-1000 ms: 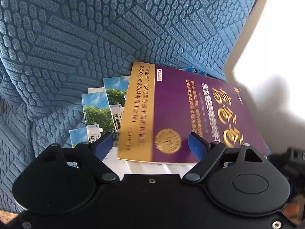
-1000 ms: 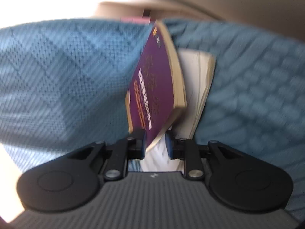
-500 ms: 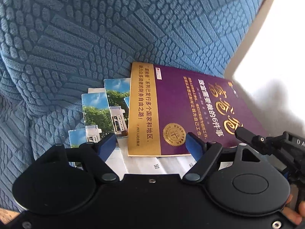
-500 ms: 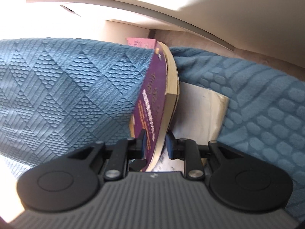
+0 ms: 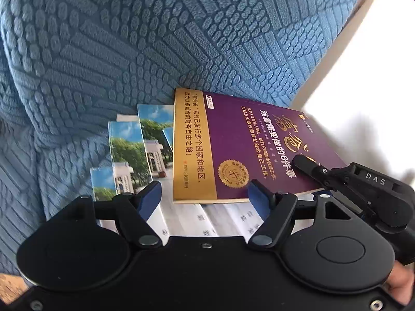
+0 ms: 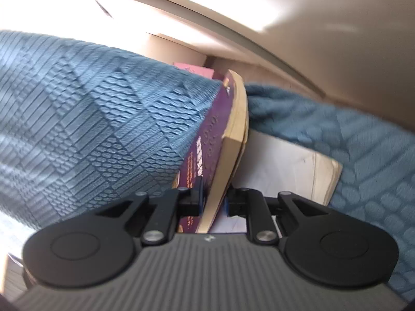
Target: Organize objects
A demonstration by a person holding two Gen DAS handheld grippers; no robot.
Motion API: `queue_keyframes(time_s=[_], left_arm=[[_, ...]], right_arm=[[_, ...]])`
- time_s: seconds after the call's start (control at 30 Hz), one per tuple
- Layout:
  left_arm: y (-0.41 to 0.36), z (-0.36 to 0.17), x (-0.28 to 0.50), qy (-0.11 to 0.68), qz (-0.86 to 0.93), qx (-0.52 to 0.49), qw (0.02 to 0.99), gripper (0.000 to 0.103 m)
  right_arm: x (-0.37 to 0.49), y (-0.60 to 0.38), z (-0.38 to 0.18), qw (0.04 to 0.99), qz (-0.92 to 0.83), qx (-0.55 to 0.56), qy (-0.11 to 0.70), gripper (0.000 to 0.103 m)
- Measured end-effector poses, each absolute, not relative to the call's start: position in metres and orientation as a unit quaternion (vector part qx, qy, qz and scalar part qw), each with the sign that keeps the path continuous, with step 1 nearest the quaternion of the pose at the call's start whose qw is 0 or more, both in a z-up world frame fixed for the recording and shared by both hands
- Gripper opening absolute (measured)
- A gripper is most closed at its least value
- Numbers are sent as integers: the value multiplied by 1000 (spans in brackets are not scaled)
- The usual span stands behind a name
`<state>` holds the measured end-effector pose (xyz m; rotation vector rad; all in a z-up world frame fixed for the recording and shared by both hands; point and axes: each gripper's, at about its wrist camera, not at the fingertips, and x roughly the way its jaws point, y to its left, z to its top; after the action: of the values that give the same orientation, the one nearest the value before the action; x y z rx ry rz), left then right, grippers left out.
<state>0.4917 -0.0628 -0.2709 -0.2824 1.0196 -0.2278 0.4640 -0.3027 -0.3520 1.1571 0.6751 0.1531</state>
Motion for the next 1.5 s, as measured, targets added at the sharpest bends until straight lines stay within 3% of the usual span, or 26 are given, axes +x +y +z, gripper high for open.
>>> queue_keyframes(time_s=[0.23,0.5,0.7,0.87,1.0,1.1,1.5], left_arm=[[-37,-282,493,548,-140,-275,778,74],[-18,-315,505,568,-155,-440,678,78],[-14,-332,508,552,-138,-515,641,78],[-5,-331,509,547,-140,-520,641,77],[-7,-333,509,557,-151,-514,635,54],[-9,-336,504,553,-160,-525,626,42],[6,-300,474,524,-161,-506,666,20]], right_arm=[[456,-314,-345,778,84,552,286,14],[452,-320,-347,760,78,579,286,14],[445,-323,-338,762,82,577,283,13],[439,-325,-331,769,95,566,282,13],[434,-327,-330,770,92,561,291,13],[430,-330,-333,767,81,563,297,13],[416,-323,-329,772,71,545,319,16]])
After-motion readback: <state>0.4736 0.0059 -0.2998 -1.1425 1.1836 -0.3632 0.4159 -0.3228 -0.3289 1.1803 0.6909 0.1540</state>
